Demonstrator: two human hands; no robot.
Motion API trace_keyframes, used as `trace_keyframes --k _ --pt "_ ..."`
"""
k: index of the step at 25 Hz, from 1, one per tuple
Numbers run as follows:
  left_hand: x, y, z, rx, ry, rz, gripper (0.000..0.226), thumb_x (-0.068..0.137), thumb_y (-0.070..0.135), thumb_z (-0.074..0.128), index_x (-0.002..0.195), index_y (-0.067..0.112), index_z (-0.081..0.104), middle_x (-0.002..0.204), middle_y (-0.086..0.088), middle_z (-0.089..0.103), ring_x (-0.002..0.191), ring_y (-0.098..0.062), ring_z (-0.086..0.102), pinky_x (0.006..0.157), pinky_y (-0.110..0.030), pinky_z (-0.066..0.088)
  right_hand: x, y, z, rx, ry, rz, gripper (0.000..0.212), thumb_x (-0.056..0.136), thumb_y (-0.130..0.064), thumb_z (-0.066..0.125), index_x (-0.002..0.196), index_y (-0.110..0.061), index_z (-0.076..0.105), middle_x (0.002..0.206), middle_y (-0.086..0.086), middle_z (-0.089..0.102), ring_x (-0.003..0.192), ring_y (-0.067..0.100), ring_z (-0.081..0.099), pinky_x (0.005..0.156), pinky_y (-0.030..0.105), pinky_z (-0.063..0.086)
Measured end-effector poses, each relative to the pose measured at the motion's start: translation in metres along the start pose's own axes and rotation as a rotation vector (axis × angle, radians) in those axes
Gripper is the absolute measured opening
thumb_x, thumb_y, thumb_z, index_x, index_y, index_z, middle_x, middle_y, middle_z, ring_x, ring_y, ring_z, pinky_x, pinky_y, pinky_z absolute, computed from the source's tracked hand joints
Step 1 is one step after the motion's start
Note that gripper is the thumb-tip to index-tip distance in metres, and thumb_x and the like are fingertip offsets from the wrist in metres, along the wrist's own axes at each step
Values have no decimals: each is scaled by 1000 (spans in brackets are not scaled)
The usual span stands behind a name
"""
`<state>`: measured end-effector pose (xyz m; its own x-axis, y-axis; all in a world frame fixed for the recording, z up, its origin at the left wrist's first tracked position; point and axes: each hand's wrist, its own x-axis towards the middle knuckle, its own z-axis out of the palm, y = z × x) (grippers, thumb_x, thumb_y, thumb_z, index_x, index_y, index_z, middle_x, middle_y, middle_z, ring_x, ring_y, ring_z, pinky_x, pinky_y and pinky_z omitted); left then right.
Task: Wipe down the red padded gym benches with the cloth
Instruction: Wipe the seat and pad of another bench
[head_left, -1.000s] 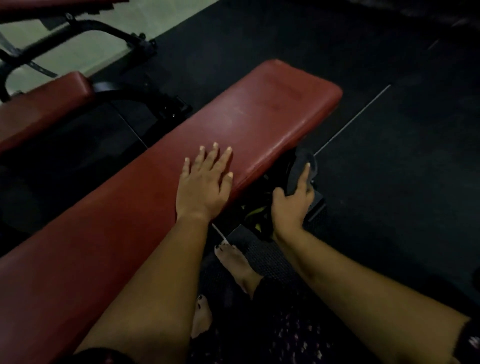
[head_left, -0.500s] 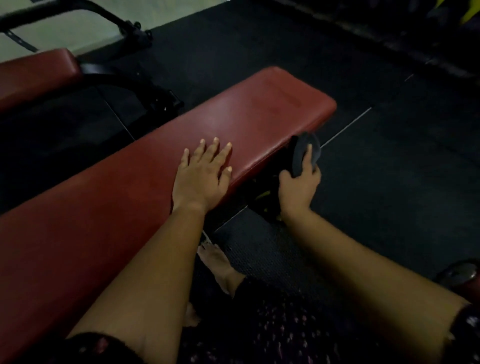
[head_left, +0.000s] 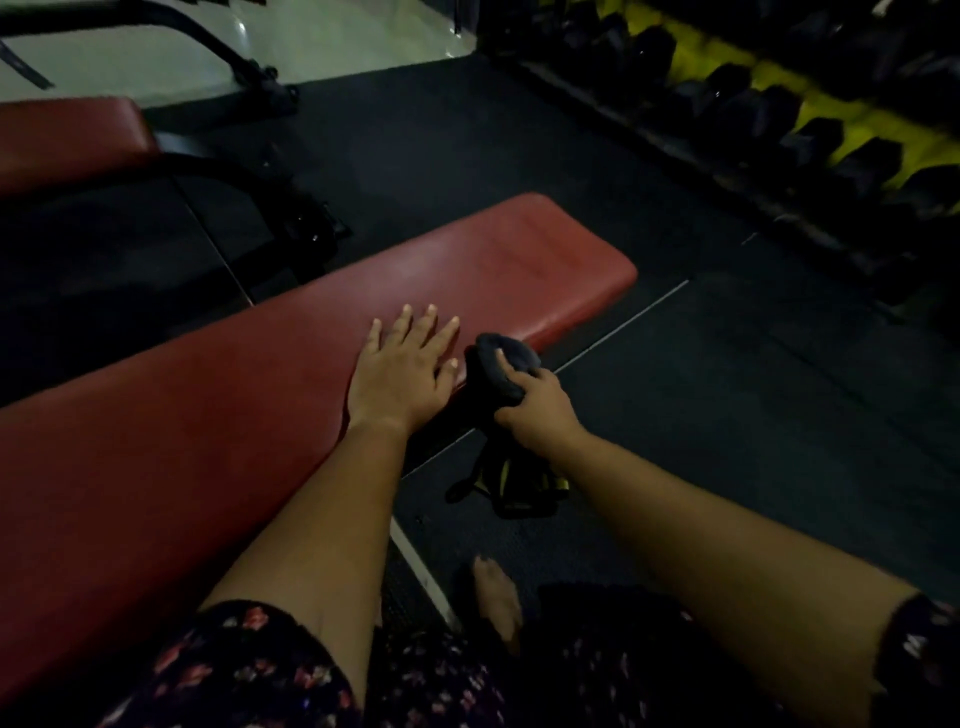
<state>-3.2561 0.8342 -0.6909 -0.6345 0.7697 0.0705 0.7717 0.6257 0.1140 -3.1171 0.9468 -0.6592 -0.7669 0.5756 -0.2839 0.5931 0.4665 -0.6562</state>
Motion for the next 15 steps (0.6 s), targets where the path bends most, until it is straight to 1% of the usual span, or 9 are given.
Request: trace_keyframes --k 3,5,6,8,9,10,12,14,15 --pt "4 7 3 21 21 0 60 96 46 21 156 36 17 164 3 16 152 -22 10 121 -48 9 5 6 -10 79 -6 -1 70 85 -6 63 147 -28 42 145 11 33 118 31 50 80 18 35" --pt "-5 -4 1 11 27 -24 65 92 49 15 156 35 18 164 3 17 151 -22 11 121 -47 9 0 7 4 145 56 -15 65 84 -11 63 144 -29 48 140 9 39 119 30 50 83 17 32" --pt "-8 -5 1 22 27 -22 66 92 50 12 156 35 17 163 3 17 151 -22 11 121 -47 10 -4 14 11 233 146 -34 60 83 -15 63 141 -27 52 133 8 45 117 29 52 83 17 33" --pt "-6 2 0 38 22 0 68 91 52 8 155 35 19 163 3 19 151 -21 13 121 -46 11 -3 29 18 514 450 -15 57 78 -20 60 135 -23 58 121 5 52 110 27 56 84 19 35" --pt "-5 3 -2 32 18 2 68 90 53 8 155 36 20 162 4 20 151 -21 14 121 -46 11 8 33 17 636 598 33 59 78 -18 60 137 -24 56 123 6 52 109 25 56 86 20 37" --pt "-4 3 -4 19 15 -8 68 90 54 9 155 36 22 162 4 21 151 -20 14 121 -46 11 26 35 14 730 687 112 61 82 -15 60 141 -25 51 129 8 49 109 27 56 89 22 39" --pt "-3 2 -8 -35 1 -51 65 90 52 19 152 37 29 160 4 27 150 -19 18 121 -45 10 56 31 4 816 666 269 68 87 -16 60 149 -30 36 142 11 37 111 35 55 95 33 45" --pt "9 8 -18 -137 -1 -77 63 89 49 29 149 34 39 156 1 36 147 -22 26 120 -44 11 65 31 3 717 552 256 76 88 -20 58 153 -40 21 152 8 25 114 39 52 97 45 46" --pt "21 15 -22 -160 2 -50 64 88 51 28 148 32 40 155 0 38 146 -22 28 120 -44 10 60 31 9 650 507 212 81 88 -19 58 152 -45 16 156 6 19 119 38 48 100 45 45"
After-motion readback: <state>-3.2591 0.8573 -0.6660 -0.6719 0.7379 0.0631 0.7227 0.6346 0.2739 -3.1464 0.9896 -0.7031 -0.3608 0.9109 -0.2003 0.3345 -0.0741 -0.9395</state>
